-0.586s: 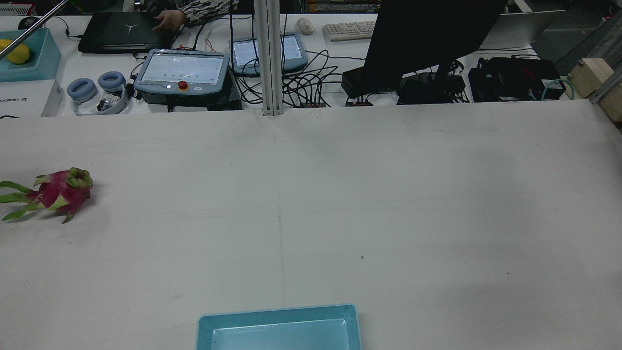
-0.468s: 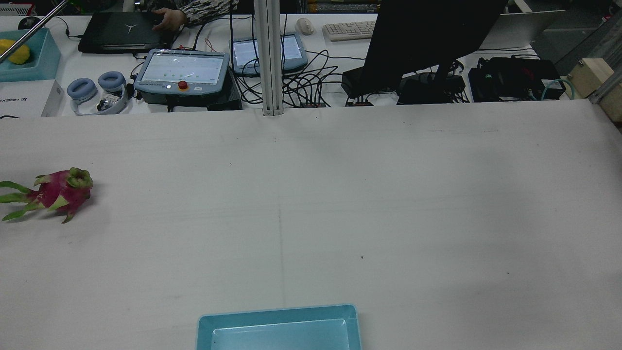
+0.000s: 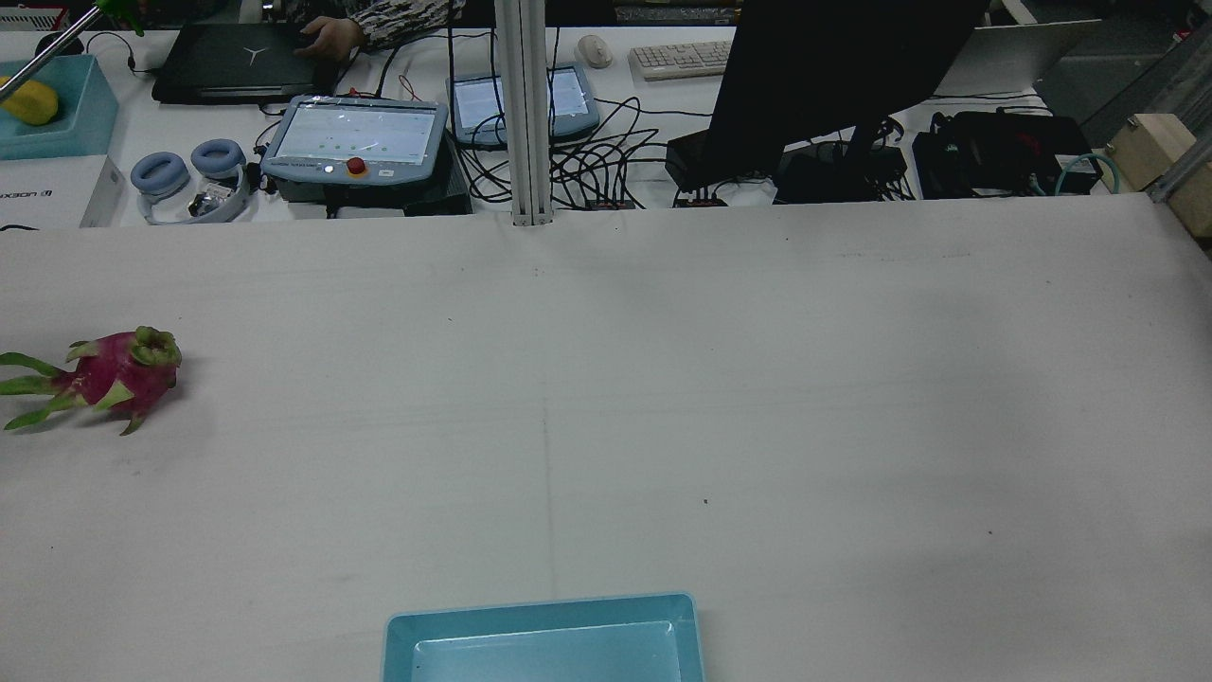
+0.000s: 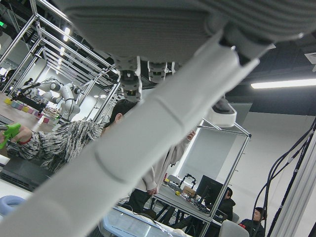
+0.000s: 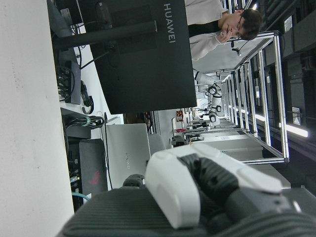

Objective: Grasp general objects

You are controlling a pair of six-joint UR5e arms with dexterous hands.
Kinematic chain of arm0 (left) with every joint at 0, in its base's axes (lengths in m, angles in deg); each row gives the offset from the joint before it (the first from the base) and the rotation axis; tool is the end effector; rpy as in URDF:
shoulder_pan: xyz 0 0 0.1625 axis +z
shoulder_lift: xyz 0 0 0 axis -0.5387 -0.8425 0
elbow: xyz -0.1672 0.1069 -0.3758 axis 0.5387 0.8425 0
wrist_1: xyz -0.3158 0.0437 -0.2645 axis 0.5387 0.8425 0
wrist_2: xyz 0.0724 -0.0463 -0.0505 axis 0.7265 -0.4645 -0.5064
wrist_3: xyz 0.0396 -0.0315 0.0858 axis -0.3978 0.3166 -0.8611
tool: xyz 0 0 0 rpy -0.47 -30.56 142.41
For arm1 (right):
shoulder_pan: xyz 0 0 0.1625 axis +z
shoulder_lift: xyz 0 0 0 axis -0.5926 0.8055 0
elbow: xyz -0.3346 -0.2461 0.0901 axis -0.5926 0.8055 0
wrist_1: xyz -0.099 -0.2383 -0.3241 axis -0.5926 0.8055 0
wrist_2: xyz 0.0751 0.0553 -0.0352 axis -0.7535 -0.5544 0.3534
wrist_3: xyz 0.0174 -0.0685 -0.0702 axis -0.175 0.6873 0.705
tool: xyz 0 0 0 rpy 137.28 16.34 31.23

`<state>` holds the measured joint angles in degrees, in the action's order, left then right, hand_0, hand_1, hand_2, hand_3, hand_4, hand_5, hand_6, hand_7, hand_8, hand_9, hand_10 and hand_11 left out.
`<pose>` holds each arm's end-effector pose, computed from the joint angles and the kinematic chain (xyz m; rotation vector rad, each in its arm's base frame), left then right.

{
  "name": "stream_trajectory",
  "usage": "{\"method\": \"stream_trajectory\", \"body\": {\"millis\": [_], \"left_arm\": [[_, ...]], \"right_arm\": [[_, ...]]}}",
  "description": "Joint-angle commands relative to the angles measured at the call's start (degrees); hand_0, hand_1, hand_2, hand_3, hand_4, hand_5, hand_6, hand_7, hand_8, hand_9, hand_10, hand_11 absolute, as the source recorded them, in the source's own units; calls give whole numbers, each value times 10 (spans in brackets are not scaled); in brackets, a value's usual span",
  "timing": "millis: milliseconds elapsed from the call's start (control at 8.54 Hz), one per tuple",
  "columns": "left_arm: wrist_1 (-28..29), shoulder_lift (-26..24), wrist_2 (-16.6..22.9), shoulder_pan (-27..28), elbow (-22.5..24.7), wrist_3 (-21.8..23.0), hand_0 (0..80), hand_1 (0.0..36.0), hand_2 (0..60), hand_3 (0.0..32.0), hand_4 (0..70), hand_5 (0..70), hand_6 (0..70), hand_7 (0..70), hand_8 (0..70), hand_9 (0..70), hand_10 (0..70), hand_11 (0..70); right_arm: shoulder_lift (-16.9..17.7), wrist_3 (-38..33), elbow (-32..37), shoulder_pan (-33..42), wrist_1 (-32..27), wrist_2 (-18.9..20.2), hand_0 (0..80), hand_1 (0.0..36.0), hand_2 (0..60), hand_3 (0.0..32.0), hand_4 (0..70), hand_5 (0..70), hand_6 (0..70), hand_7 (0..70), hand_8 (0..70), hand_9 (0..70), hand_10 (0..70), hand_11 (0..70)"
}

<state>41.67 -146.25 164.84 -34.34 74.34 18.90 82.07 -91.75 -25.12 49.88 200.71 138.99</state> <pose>0.0447 -0.4989 0.6520 0.9500 1.9549 -1.1852 0.1035 -0.4521 0.7078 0.2134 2.0051 -2.3325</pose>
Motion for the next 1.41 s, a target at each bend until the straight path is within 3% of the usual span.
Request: {"method": "stream_trajectory", "body": {"millis": [0,1288], "left_arm": [[-5,1,1,0,6,-1,800,360,600,0,260,700,140,681,18,122,0,0],[-8,1,-1,8,6,-3,800,360,600,0,276,700,161,700,22,127,0,0]], "right_arm": [[0,0,0,0,0,0,0,0,0,0,0,0,0,0,0,0,0,0],[0,0,0,0,0,0,0,0,0,0,0,0,0,0,0,0,0,0]]}}
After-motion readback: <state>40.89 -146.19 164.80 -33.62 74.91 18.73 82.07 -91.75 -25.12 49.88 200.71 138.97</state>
